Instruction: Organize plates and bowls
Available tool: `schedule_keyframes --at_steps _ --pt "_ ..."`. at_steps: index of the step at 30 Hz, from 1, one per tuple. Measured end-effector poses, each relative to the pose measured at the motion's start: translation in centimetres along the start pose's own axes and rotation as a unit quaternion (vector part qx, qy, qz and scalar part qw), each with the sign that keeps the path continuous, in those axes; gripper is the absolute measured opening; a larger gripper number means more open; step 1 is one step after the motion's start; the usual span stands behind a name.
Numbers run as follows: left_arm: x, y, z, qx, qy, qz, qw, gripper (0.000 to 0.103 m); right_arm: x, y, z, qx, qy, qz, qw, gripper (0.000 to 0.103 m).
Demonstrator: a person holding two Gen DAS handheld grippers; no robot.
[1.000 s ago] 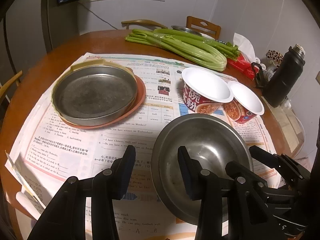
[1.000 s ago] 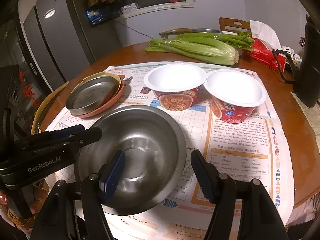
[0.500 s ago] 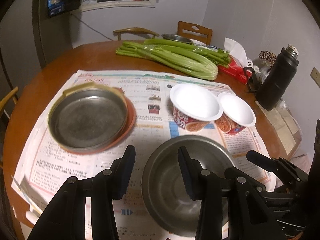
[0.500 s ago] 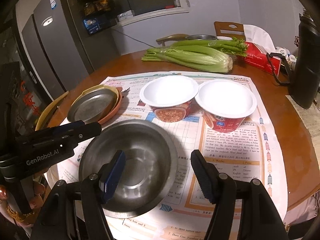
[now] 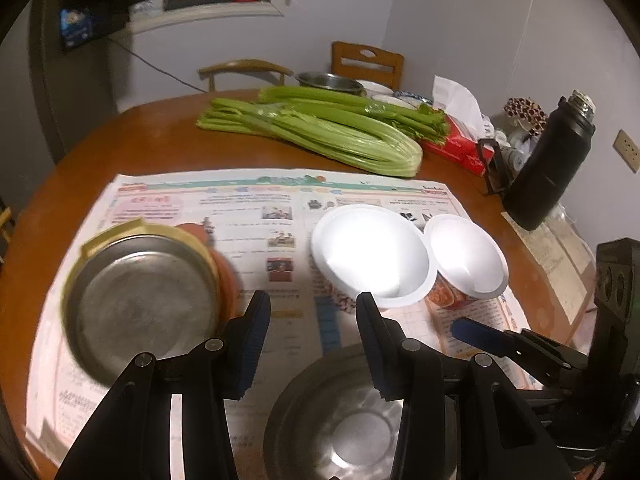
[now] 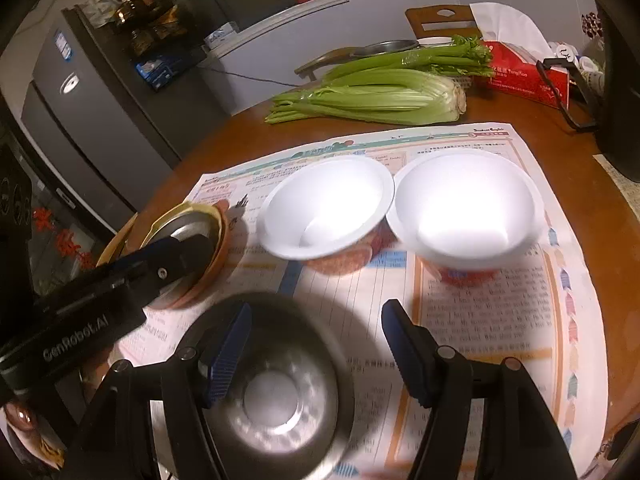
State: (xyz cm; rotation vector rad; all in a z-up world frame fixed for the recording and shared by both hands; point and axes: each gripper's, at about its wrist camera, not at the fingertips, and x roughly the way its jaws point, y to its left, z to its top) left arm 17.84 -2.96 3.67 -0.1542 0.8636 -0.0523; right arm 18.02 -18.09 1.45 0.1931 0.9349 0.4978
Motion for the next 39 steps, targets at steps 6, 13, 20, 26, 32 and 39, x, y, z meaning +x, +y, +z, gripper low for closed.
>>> schedule_keyframes --at_steps 6,13,20,26,32,39 --pt "1.5 0.1 1.8 -0.003 0.004 -0.002 1.0 0.046 1.4 -0.4 1.4 0.014 -0.004 0.003 1.0 0.068" --pt "3.4 0.2 3.6 -0.002 0.015 0.0 0.9999 0.046 2.3 -0.8 2.5 0.024 -0.007 0.002 1.0 0.068" --pt "5.4 0.4 4.5 -0.006 0.03 -0.001 0.9995 0.046 3.2 -1.9 3.6 0.038 -0.005 -0.01 0.999 0.068" --pt "6.9 0.2 4.7 -0.008 0.042 -0.005 0.9991 0.046 3.8 -2.0 4.0 0.029 -0.004 -0.01 1.0 0.068" --pt "8.2 -0.2 4.9 -0.005 0.058 -0.014 0.9982 0.046 4.3 -1.9 4.3 0.019 -0.003 -0.015 1.0 0.068" --pt "9.7 0.2 4.6 -0.017 0.077 -0.035 0.9963 0.042 5.2 -1.4 4.2 -0.002 0.004 -0.021 1.0 0.066"
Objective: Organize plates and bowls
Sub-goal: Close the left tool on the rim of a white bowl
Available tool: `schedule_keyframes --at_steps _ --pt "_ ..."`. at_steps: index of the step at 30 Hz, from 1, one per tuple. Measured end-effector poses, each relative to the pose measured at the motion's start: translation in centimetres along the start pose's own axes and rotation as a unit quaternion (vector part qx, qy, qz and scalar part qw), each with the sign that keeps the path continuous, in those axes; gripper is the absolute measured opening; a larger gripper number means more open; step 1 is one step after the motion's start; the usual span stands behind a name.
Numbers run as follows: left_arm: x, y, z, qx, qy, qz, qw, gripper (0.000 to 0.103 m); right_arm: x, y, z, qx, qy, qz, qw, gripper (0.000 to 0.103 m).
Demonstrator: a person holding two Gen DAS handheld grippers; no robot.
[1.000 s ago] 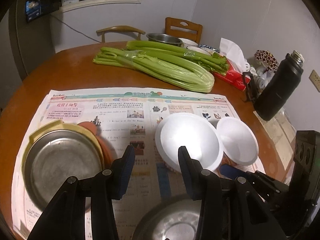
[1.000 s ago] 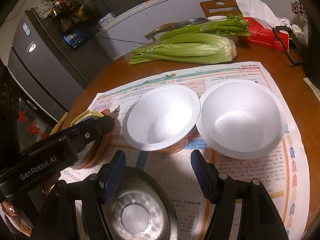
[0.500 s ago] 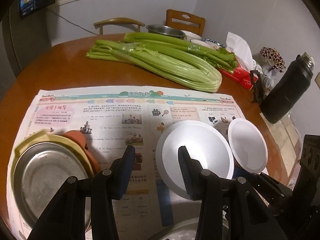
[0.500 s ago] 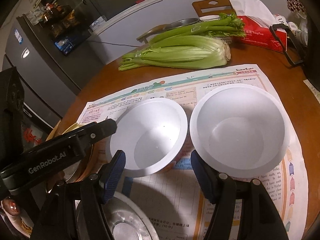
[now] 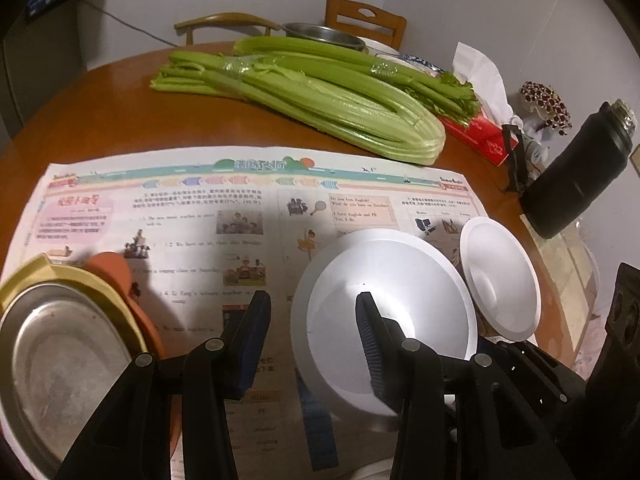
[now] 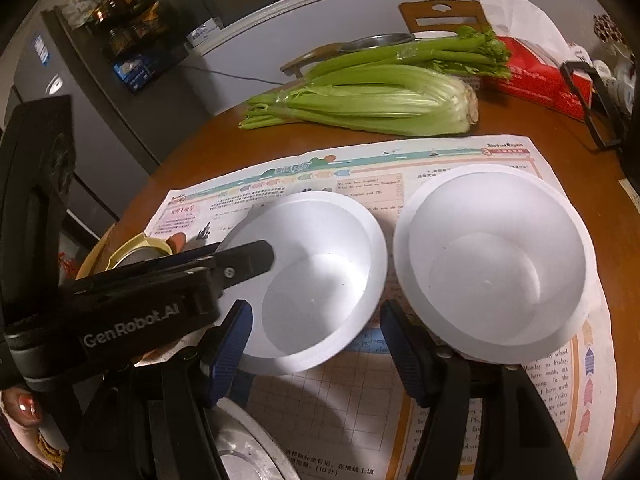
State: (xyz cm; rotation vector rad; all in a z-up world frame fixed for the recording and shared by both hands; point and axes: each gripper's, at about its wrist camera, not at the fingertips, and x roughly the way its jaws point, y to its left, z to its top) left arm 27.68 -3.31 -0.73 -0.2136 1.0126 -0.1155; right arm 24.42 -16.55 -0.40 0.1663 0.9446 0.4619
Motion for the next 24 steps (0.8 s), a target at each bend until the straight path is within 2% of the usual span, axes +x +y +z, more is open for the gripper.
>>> schedule_keyframes --at_steps 7,11,24 --pt "0.5 -0.6 -0.2 0.011 0.005 -0.012 0.9999 0.035 0.3 0.5 -0.1 -0.02 0.001 0.0 1.0 0.066" --pt "0.5 -1.0 -0.5 0.023 0.0 0.003 0.9997 0.035 0.4 0.6 -0.2 -0.02 0.007 0.003 1.0 0.065" --pt "-1.3 -1.1 -1.0 0.027 -0.02 0.009 0.9994 0.035 -0.7 1.8 -0.3 -0.048 -0.007 -0.004 0.999 0.065"
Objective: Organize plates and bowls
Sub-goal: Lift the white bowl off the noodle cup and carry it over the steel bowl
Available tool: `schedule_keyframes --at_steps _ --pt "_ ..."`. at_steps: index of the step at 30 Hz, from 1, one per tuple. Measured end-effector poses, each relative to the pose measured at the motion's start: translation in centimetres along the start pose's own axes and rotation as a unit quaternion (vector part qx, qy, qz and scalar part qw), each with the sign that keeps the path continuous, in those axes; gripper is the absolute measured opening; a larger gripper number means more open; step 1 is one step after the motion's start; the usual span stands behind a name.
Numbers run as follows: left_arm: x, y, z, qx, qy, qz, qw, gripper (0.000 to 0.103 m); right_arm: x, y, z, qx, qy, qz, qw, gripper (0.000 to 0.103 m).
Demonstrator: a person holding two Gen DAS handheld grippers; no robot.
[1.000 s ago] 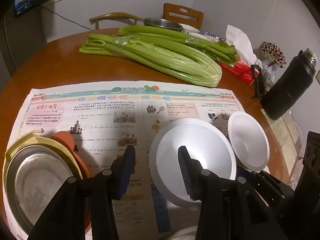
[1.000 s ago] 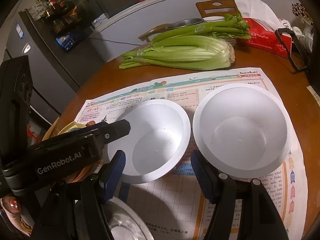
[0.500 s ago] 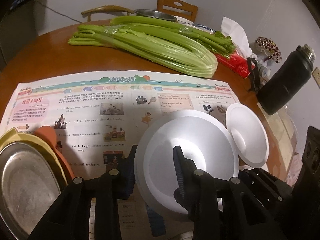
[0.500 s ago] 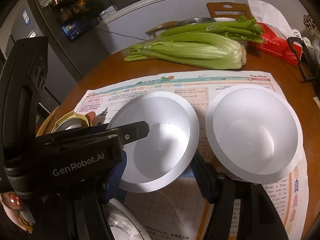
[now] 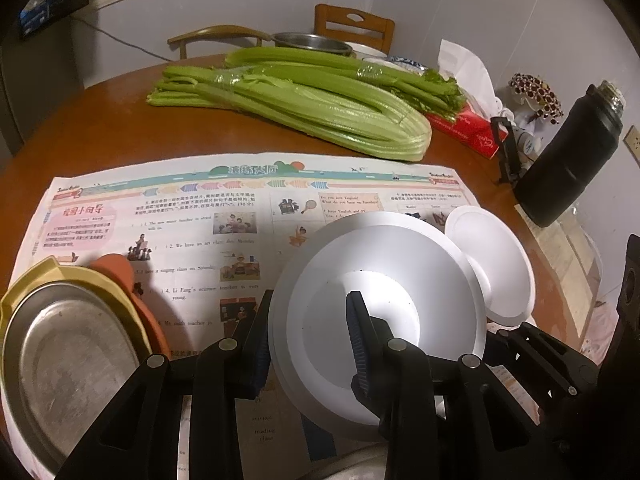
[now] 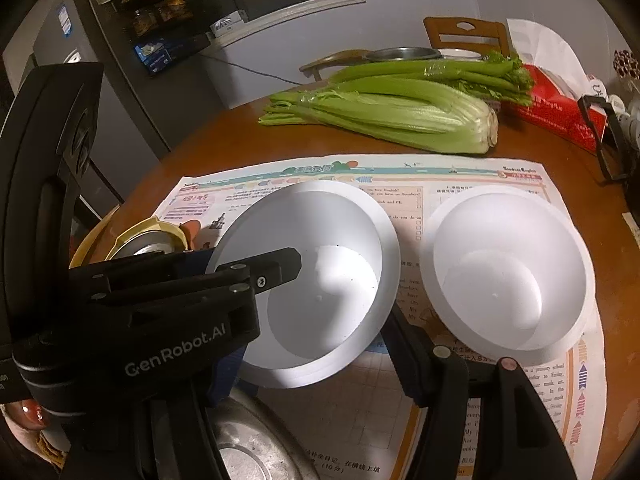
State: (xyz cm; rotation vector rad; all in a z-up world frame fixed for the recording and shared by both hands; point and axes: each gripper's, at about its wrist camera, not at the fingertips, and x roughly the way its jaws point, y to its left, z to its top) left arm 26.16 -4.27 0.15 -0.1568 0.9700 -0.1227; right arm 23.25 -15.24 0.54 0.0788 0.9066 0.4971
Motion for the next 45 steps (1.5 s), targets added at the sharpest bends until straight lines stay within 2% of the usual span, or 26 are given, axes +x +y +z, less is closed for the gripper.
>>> schedule_keyframes --at_steps 24,45 --pt "-6.4 -1.0 -2.2 0.002 -0.051 0.01 0.9986 0.035 -4.5 2.6 -0.7 -0.032 -0.042 0.008 0.999 0.065" --pt "-11.5 -2.6 -5.9 0.008 -0.078 0.013 0.9968 0.035 -9.5 4.7 -3.9 -0.05 -0.068 0.015 0.996 0.065"
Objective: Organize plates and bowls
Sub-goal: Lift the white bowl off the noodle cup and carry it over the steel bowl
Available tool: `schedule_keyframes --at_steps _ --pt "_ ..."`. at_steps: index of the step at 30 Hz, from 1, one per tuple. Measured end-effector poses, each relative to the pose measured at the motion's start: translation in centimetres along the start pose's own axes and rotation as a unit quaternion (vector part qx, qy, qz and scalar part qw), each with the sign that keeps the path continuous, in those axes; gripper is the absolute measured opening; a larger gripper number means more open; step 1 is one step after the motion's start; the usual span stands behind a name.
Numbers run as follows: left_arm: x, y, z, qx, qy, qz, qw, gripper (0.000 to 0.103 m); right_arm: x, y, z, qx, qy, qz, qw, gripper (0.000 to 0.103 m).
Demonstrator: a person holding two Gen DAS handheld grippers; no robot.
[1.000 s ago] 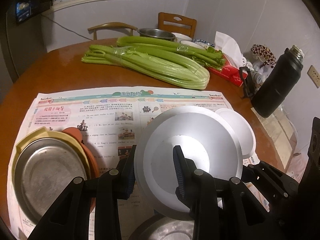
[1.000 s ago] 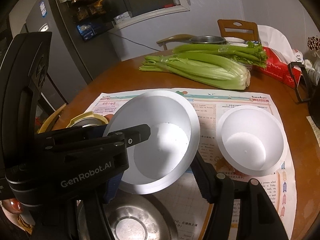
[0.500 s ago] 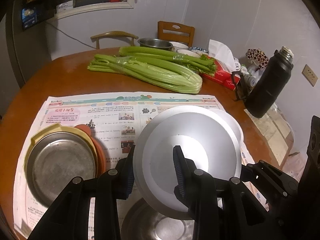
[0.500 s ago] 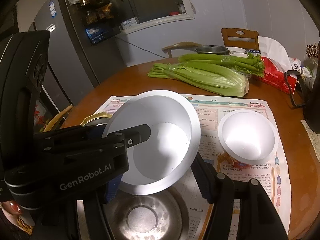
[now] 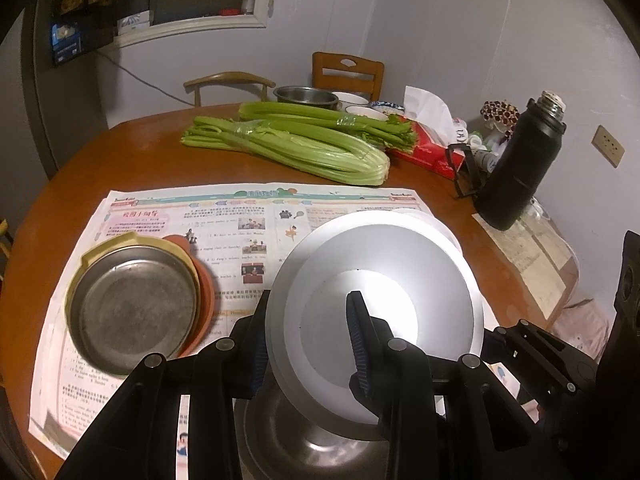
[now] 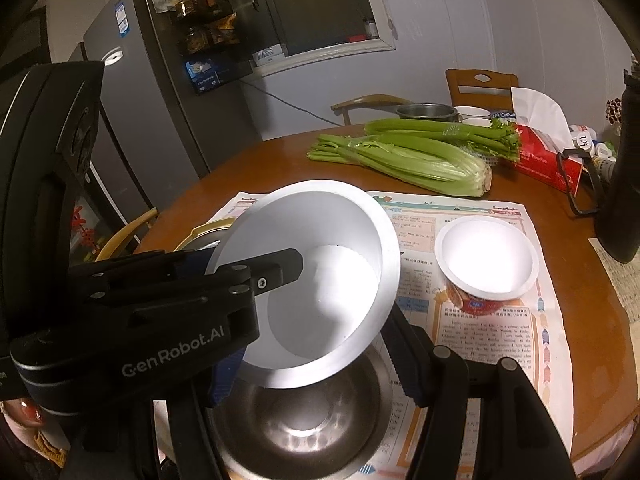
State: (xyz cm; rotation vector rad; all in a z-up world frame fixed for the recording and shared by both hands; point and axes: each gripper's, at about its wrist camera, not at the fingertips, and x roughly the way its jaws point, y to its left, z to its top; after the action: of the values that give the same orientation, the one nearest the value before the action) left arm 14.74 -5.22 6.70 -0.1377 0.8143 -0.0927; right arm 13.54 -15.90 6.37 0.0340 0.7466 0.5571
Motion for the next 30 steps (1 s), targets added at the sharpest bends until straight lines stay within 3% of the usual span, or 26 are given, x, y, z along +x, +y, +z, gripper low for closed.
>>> schedule_keyframes --at_steps 16,30 --pt "-1.8 0.2 -3.7 -0.015 0.018 -0.002 0.9997 0.035 -1.8 1.3 -2.7 -0.016 0.03 0.021 0.999 0.065" --pt "0.1 1.2 -6.3 -0.035 0.056 0.006 0.9978 0.035 0.2 1.4 -4.7 -0.027 0.078 0.033 0.996 0.065"
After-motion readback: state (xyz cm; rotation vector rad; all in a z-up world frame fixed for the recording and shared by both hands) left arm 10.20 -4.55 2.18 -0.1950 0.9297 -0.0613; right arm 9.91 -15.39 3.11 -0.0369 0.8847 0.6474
